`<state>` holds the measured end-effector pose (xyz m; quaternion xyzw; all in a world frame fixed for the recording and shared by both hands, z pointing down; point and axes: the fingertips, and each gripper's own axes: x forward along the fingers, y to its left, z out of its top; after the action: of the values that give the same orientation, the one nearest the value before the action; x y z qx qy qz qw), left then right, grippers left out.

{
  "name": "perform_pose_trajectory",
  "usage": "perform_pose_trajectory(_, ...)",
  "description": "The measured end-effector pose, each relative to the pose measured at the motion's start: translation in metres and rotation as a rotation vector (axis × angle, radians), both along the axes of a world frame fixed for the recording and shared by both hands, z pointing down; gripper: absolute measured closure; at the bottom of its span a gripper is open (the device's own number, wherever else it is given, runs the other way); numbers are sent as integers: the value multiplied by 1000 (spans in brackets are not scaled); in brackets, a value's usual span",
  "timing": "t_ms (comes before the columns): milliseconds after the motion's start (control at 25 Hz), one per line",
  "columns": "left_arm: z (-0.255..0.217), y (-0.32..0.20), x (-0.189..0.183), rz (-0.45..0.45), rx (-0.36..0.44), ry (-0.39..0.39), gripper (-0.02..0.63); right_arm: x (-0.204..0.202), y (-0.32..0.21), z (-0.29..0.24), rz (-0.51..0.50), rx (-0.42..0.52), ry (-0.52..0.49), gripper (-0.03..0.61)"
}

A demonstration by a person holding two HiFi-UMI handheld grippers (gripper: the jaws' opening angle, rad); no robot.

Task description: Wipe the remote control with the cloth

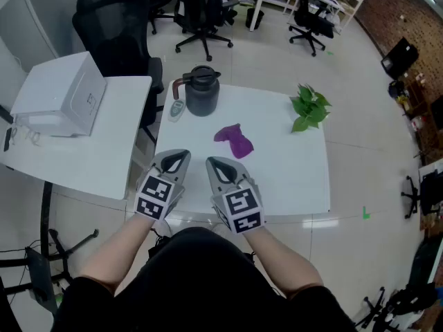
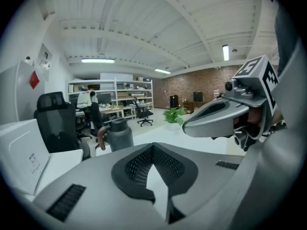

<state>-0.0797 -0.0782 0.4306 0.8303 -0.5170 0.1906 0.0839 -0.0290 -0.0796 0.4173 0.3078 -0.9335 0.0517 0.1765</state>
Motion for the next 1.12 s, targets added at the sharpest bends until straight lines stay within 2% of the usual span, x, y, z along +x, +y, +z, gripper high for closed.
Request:
perform_pose_trajectory(160,17,-14,0,-81,-35,-16,614,11,2,-2,-38,-26,-3,558)
perform_pose_trajectory(200,21,-18,-2,-101,-45,-21,598,14,1,1,-46,-29,1,558)
perform_pose_trajectory(320,35,-34,-13,-168,-81,-26,476,20,-2,13,-68,-42,15,558)
perform_pose_trajectory(400,47,-47,-25,-216,-114,-18,428,19,-2,18,-83,-72,12,558)
perform_pose_trajectory(640,97,-101,-74,-323,-223,8,370,15,-15,44,-68,-137,25,558)
perform_pose_trajectory(880,159,-164,-120,-369,-327,-17,305,2,-52,65,-13,-185,42,558)
perform_pose_trajectory(1040,195,-205,-125,-329,-373,4,301,-7,-81,86,30,-206,60,557)
perform_pose_trajectory(1120,213,-223,-132,-340,-383,16,301,-15,-92,93,34,-217,68,557)
